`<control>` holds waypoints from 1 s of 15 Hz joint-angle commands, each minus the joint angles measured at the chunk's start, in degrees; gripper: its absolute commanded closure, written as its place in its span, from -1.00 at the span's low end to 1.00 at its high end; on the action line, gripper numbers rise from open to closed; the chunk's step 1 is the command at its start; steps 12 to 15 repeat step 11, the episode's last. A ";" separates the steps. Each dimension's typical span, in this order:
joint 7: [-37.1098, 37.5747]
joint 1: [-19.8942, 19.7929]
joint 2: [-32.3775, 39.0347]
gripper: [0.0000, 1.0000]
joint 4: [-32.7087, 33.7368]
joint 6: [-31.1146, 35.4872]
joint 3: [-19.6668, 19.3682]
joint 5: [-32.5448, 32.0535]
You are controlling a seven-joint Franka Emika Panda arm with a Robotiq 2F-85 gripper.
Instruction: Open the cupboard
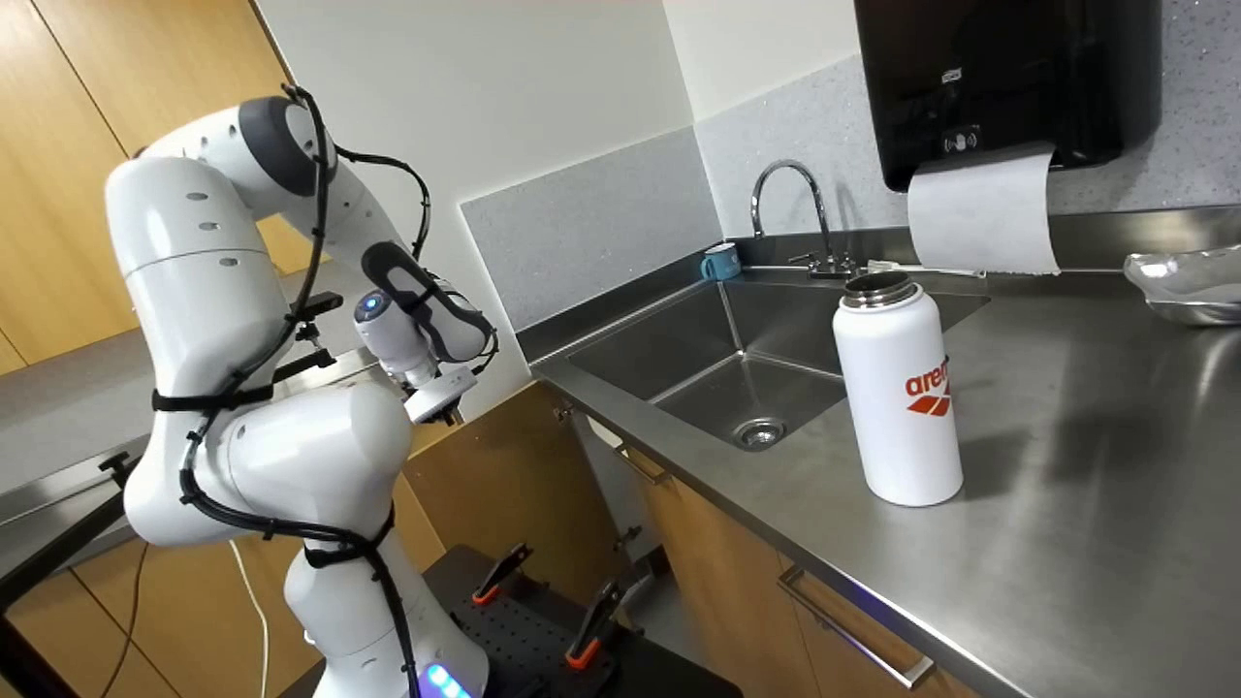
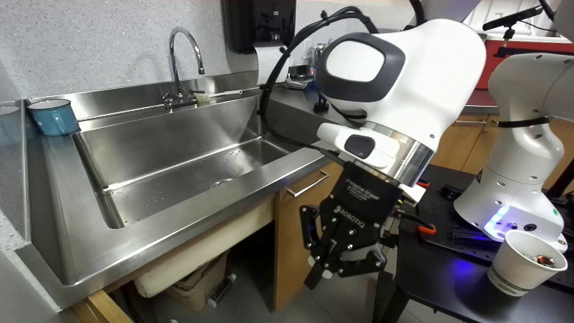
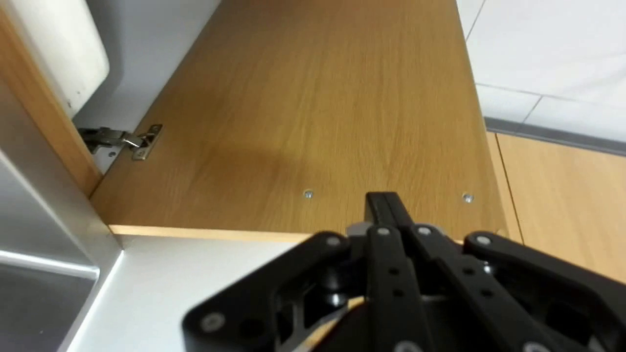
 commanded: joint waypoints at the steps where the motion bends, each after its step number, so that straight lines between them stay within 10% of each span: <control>1: 2.99 6.97 -7.86 0.99 -7.66 -4.26 -7.32 -7.91; 15: 0.99 16.20 -11.59 0.99 -10.77 -8.70 -18.92 -11.33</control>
